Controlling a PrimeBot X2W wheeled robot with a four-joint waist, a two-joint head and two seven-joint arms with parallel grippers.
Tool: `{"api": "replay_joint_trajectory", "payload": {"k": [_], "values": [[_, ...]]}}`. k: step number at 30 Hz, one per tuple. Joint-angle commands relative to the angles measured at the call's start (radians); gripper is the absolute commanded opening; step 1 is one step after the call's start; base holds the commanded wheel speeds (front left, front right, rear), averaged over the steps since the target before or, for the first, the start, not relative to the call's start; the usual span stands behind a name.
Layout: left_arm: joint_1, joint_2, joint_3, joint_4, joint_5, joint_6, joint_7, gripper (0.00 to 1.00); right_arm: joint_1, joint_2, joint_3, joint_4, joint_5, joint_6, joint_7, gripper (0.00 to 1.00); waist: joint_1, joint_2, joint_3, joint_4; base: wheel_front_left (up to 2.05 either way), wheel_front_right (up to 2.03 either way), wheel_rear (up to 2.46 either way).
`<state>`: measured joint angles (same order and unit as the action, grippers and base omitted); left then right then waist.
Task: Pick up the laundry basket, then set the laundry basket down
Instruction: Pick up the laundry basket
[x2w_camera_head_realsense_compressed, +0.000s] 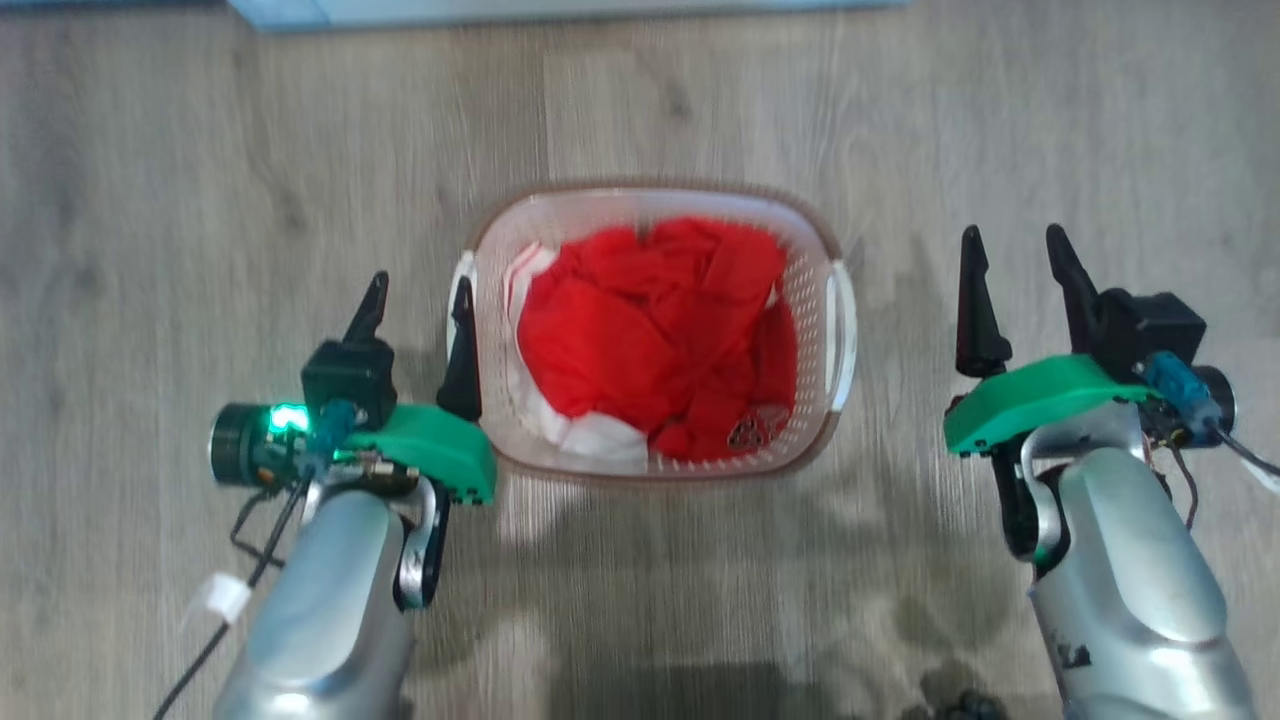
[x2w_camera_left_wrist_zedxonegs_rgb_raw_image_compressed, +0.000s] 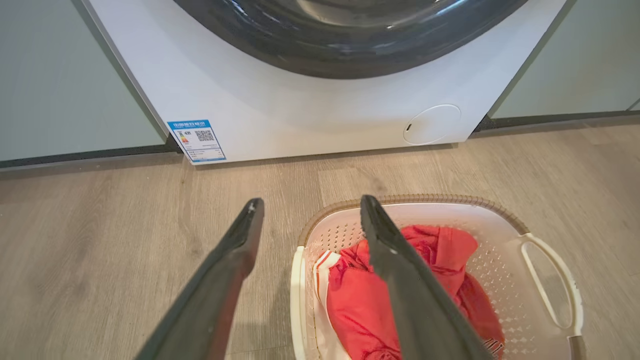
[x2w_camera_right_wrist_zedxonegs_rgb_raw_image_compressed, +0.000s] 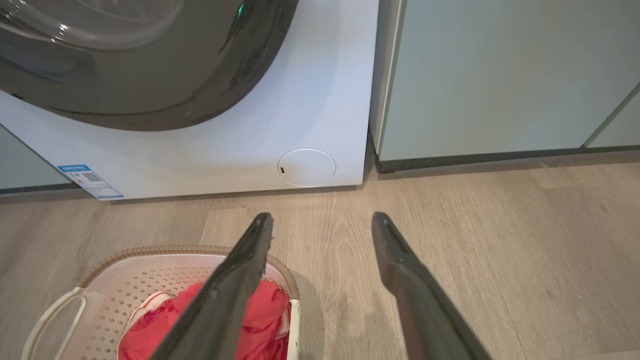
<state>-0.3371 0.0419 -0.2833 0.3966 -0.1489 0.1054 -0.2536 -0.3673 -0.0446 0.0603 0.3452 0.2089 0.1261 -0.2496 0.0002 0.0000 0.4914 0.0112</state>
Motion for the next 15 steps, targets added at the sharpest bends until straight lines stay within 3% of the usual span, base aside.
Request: {"api": "replay_joint_trajectory", "payload": {"k": [1, 15], "values": [[-0.033, 0.008, 0.019, 0.005, -0.014, 0.004, -0.008, 1.00, -0.012, -0.006, 0.020, -0.003, -0.009, 0.005, -0.012, 1.00, -0.0002, 0.0000, 0.084, 0.009, 0.00, 0.00, 0.00], [-0.202, 0.008, -0.039, 0.186, -0.078, 0.000, -0.008, 1.00, -0.128, -0.006, 0.029, 0.123, -0.004, 0.005, -0.012, 1.00, -0.0002, 0.0000, 0.280, 0.038, 0.00, 0.00, 0.00]]}}
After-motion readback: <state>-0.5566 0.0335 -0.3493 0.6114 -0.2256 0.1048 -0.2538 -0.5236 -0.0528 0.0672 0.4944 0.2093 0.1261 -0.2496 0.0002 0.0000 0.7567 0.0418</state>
